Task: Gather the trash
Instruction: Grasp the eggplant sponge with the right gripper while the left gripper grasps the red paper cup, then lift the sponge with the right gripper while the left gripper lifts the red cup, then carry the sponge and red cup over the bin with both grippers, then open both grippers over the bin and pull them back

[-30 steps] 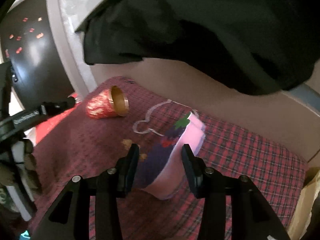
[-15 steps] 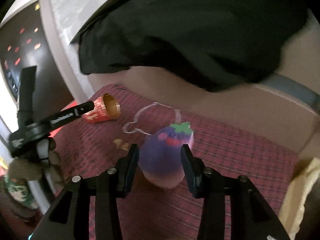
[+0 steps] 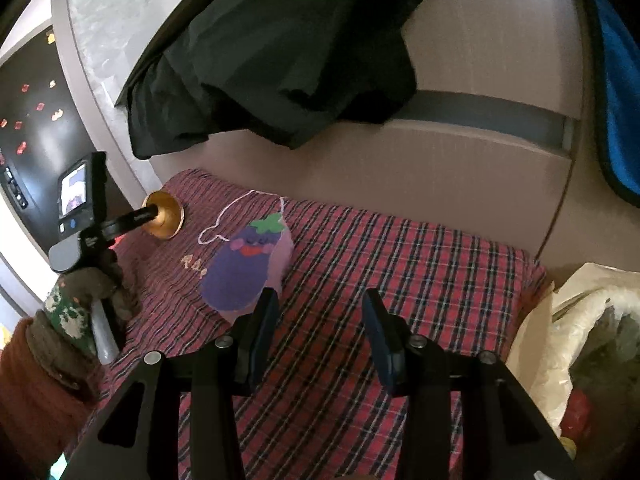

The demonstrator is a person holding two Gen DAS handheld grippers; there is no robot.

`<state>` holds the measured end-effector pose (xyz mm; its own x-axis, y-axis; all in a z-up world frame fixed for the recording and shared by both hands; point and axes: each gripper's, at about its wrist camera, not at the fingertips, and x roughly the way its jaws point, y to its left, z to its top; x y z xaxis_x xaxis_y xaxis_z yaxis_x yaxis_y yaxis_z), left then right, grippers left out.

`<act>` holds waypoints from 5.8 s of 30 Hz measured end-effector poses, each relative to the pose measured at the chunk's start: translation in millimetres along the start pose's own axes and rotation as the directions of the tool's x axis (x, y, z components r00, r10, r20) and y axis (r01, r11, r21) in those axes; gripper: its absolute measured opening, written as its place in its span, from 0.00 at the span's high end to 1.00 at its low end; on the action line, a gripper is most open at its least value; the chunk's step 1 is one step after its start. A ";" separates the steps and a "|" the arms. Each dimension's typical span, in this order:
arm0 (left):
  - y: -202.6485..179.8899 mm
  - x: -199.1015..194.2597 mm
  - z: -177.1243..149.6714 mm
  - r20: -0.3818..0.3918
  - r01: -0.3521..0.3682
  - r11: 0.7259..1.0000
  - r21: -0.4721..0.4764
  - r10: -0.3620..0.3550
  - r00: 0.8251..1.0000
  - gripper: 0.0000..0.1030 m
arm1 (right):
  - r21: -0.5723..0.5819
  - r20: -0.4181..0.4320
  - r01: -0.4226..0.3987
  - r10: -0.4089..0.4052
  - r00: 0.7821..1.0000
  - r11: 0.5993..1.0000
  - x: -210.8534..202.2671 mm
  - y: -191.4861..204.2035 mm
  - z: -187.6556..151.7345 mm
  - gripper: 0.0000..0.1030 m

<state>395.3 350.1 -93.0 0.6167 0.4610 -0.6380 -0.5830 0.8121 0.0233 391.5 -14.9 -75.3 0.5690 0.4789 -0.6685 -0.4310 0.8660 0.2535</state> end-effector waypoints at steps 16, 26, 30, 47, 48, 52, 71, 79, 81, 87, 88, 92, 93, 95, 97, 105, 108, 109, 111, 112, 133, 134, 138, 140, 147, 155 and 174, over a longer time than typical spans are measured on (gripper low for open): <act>107.5 -89.4 -54.9 -0.040 0.337 0.939 -0.071 -0.340 0.940 0.97 | -0.032 -0.044 -0.039 0.038 0.998 0.999 48.9 52.9 19.5 0.59; 134.1 -122.7 -93.2 -0.061 0.422 0.900 -0.112 -0.430 0.901 0.97 | -0.096 -0.065 0.020 -0.026 0.998 0.995 64.3 83.2 16.5 0.59; 141.8 -122.8 -98.5 -0.061 0.429 0.894 -0.128 -0.438 0.897 0.97 | -0.180 -0.032 -0.027 0.021 0.999 0.983 57.4 119.5 24.0 0.58; 139.4 -120.9 -100.7 -0.054 0.465 0.871 -0.159 -0.478 0.877 0.97 | -0.218 0.074 0.073 -0.058 0.996 0.973 31.3 147.0 24.4 0.60; 138.4 -121.1 -99.9 -0.051 0.461 0.874 -0.156 -0.473 0.880 0.97 | -0.202 0.056 0.066 -0.056 0.997 0.977 34.8 145.4 23.3 0.60; 136.9 -121.6 -99.8 -0.043 0.444 0.884 -0.149 -0.454 0.890 0.97 | -0.196 0.024 0.085 -0.082 0.996 0.977 53.5 151.4 16.3 0.60; 63.5 -189.1 -76.1 0.042 0.501 0.865 -0.014 -0.500 0.865 0.97 | -0.201 0.092 0.094 -0.077 0.993 0.975 -8.4 120.9 18.0 0.73; -16.8 -250.9 -59.5 0.127 0.556 0.826 0.094 -0.564 0.816 0.97 | -0.189 0.239 0.126 -0.079 0.968 0.974 -113.3 77.6 12.2 0.73; -35.9 -262.7 -59.0 0.139 0.563 0.818 0.119 -0.575 0.806 0.97 | -0.178 0.272 0.149 -0.097 0.957 0.973 -133.2 62.6 11.2 0.73; -98.0 -300.1 -58.8 0.163 0.600 0.775 0.197 -0.630 0.759 0.97 | -0.100 0.346 0.199 -0.154 0.926 0.975 -186.8 11.0 6.6 0.73; -109.6 -306.8 -59.4 0.168 0.604 0.768 0.214 -0.638 0.752 0.97 | -0.091 0.358 0.215 -0.170 0.918 0.972 -194.0 2.9 5.1 0.73; -147.4 -326.7 -60.6 0.182 0.614 0.743 0.266 -0.664 0.725 0.97 | -0.055 0.396 0.265 -0.222 0.891 0.963 -220.5 -26.8 -0.3 0.73; -156.6 -331.3 -61.1 0.182 0.618 0.736 0.277 -0.672 0.718 0.97 | -0.045 0.403 0.273 -0.232 0.885 0.961 -226.6 -33.9 -1.8 0.73; -172.1 -339.8 -62.9 0.185 0.620 0.725 0.301 -0.682 0.708 0.97 | -0.026 0.417 0.291 -0.254 0.873 0.956 -239.1 -47.9 -5.8 0.73; -187.1 -348.7 -65.2 0.198 0.614 0.719 0.326 -0.687 0.699 0.97 | -0.005 0.431 0.311 -0.279 0.858 0.950 -250.5 -62.4 -9.3 0.73; -237.2 -369.6 -77.6 0.205 0.614 0.688 0.388 -0.714 0.670 0.97 | 0.059 0.441 0.347 -0.337 0.832 0.936 -277.1 -110.7 -22.8 0.73; -252.3 -371.1 -81.9 0.197 0.614 0.678 0.403 -0.720 0.666 0.97 | 0.076 0.440 0.355 -0.351 0.827 0.932 -281.4 -123.6 -28.4 0.73; -258.1 -371.4 -84.4 0.193 0.614 0.674 0.410 -0.722 0.664 0.97 | 0.081 0.438 0.356 -0.354 0.826 0.931 -282.4 -128.5 -30.2 0.73; -265.3 -370.5 -87.9 0.182 0.620 0.666 0.415 -0.728 0.660 0.97 | 0.092 0.436 0.358 -0.361 0.824 0.929 -283.6 -135.0 -33.3 0.73; -270.7 -369.5 -90.8 0.172 0.624 0.660 0.419 -0.732 0.659 0.97 | 0.097 0.434 0.359 -0.364 0.824 0.928 -284.0 -139.0 -35.2 0.73; -322.8 -314.4 -141.1 -0.014 0.672 0.622 0.402 -0.729 0.684 0.97 | 0.163 0.338 0.345 -0.381 0.861 0.924 -256.6 -191.6 -64.6 0.73; -323.9 -311.9 -142.2 -0.024 0.675 0.621 0.398 -0.729 0.685 0.97 | 0.167 0.334 0.343 -0.380 0.862 0.924 -255.5 -192.9 -64.5 0.73; -328.5 -303.9 -144.3 -0.082 0.709 0.589 0.387 -0.744 0.663 0.94 | 0.179 0.314 0.336 -0.377 0.872 0.925 -248.6 -197.8 -64.3 0.72; -330.1 -300.2 -144.1 -0.109 0.726 0.574 0.378 -0.751 0.651 0.81 | 0.182 0.293 0.329 -0.371 0.881 0.927 -243.7 -199.7 -63.7 0.71; -314.1 -297.2 -138.1 -0.100 0.728 0.603 0.327 -0.744 0.661 0.53 | 0.220 0.262 0.315 -0.367 0.892 0.923 -243.5 -200.0 -71.6 0.66; -262.5 -322.8 -137.6 -0.053 0.700 0.655 0.285 -0.719 0.693 0.45 | 0.219 0.277 0.327 -0.380 0.883 0.919 -267.2 -171.4 -86.3 0.66; -106.5 -446.3 -215.7 0.045 0.567 0.753 0.335 -0.613 0.788 0.45 | 0.071 0.320 0.377 -0.380 0.868 0.923 -340.1 -19.6 -188.1 0.62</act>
<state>68.1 -19.2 23.2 0.8676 -0.1187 -0.4829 0.0876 0.9924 -0.0864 74.7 -221.8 15.5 0.8818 0.1330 -0.4525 -0.1331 0.9906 0.0317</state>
